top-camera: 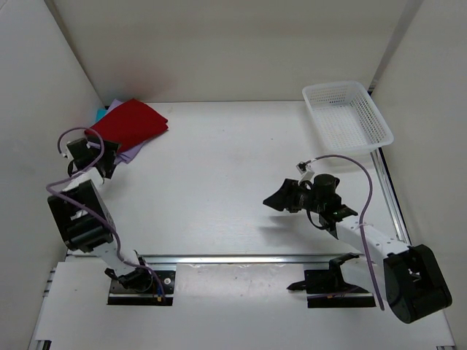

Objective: Fold and stack the t-shirts
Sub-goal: Put the neatly folded tshirt into the corner of the board with the left arm

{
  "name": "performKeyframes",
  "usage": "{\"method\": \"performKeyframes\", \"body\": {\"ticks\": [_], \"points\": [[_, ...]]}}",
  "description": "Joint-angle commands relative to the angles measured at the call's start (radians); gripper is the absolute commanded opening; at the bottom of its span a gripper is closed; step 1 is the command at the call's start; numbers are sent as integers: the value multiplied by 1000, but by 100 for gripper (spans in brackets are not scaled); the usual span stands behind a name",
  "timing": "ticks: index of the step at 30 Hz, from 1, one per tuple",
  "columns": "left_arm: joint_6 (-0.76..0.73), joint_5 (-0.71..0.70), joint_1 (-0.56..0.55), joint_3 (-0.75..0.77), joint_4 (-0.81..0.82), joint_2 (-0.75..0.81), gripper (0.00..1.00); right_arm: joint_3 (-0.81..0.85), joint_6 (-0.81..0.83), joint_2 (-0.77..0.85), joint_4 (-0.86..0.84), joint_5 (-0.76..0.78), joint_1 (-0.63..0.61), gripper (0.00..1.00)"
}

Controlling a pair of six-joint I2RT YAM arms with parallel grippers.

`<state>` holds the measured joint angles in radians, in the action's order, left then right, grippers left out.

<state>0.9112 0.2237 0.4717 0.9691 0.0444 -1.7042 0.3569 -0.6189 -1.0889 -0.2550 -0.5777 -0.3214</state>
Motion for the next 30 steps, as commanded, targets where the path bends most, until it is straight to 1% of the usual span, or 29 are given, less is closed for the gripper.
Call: {"method": "performKeyframes", "body": {"ticks": [1,2,3,4,5,6,7,8,9,10,12,13,15,16,17,19,20,22,26,28,30], "points": [[5,-63,-15,-42,41,198,99,-22,21,46,-30,36,-27,61],[2,-54,-24,-53,43,212,99,-27,25,66,-14,56,-34,69],[-3,-55,-27,-88,49,244,98,-29,33,78,-1,70,-38,74],[-8,-46,-54,-102,51,274,99,-35,36,83,29,114,-48,77],[-26,-47,-89,-131,45,285,98,-26,42,86,58,148,-63,58],[-59,-40,-140,-151,41,311,99,-24,51,98,88,194,-76,50],[-80,-46,-172,-161,16,325,98,-22,56,109,100,216,-94,40],[-121,-58,-248,-159,-6,336,99,-24,64,113,109,255,-105,62],[-162,-64,-331,-158,-43,339,99,-26,68,116,121,277,-125,99],[-176,-88,-369,-164,-43,351,98,-27,74,113,122,286,-142,99],[-236,-110,-540,-179,-115,363,99,-38,82,115,114,300,-160,99],[-245,-116,-574,-185,-145,371,98,-42,79,115,115,299,-165,99],[-285,-132,-700,-207,-173,388,98,-68,76,121,74,305,-173,99],[-285,-145,-718,-233,-193,409,98,-90,77,119,69,305,-170,99],[-288,-167,-790,-240,-193,443,99,-104,74,124,47,300,-168,99],[-293,-208,-902,-334,-190,498,99,-125,79,129,8,302,-162,99],[-293,-219,-921,-375,-184,535,98,-137,82,126,11,303,-156,100],[-279,-195,-950,-449,-161,590,99,-151,93,123,-6,309,-148,99],[-281,-115,-918,-544,-146,670,99,-185,91,98,-46,306,-139,99],[-287,-112,-906,-555,-138,699,99,-174,96,86,-47,305,-136,99],[-299,-95,-880,-529,-165,707,98,-177,96,70,-49,308,-142,99]]}}
